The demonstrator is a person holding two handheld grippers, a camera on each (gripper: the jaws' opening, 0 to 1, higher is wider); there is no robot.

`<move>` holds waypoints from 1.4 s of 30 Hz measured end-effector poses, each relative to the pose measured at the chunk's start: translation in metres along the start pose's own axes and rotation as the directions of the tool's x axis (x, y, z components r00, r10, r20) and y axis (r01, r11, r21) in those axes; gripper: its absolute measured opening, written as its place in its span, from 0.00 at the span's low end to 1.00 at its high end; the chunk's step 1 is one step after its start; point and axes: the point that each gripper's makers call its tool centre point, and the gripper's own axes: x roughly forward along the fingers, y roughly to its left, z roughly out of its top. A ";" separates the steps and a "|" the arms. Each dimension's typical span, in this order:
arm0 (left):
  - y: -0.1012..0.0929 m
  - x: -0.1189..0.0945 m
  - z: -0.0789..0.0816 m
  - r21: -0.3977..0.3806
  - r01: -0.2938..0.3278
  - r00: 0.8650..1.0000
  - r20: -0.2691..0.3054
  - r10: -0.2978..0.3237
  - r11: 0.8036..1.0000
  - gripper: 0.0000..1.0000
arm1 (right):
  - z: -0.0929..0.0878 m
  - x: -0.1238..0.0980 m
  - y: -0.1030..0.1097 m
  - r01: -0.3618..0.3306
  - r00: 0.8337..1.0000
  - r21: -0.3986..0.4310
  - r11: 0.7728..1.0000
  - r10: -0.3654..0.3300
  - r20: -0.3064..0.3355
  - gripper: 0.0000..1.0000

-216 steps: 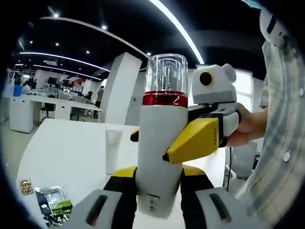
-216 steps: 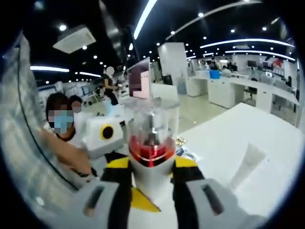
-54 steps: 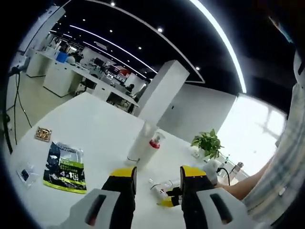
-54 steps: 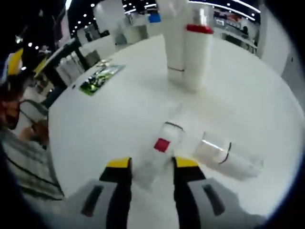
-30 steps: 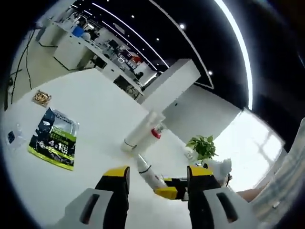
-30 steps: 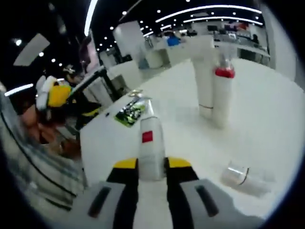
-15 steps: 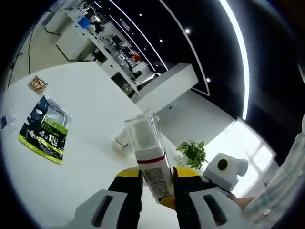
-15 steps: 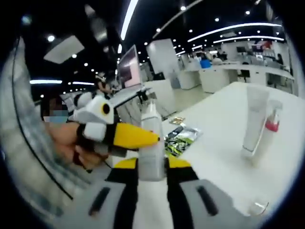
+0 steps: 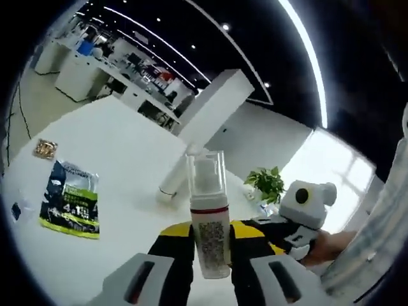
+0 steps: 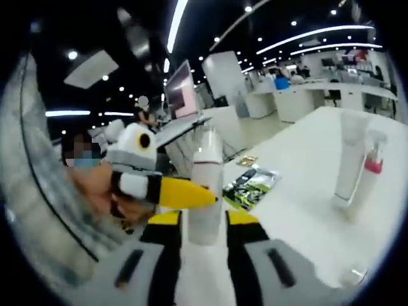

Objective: Arrange the skincare products in the storage area until every visible bottle or jar stands upright without overlapping.

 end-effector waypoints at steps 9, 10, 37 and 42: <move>-0.008 0.003 -0.010 0.203 0.043 0.997 -0.078 -0.027 0.978 0.20 | 0.026 -0.028 -0.010 -0.029 0.996 0.023 0.999 0.027 0.084 0.30; -0.012 0.004 -0.012 0.222 0.060 0.995 -0.092 -0.040 0.973 0.20 | 0.029 -0.027 -0.006 -0.053 0.995 0.010 0.999 0.052 0.088 0.31; -0.026 -0.013 -0.016 0.399 0.198 0.975 -0.173 -0.139 0.895 0.20 | 0.059 -0.007 0.033 -0.241 0.970 -0.114 0.964 0.234 -0.072 0.24; -0.029 -0.011 -0.022 0.421 0.217 0.970 -0.198 -0.144 0.881 0.20 | 0.052 -0.009 0.033 -0.240 0.966 -0.122 0.963 0.225 -0.125 0.21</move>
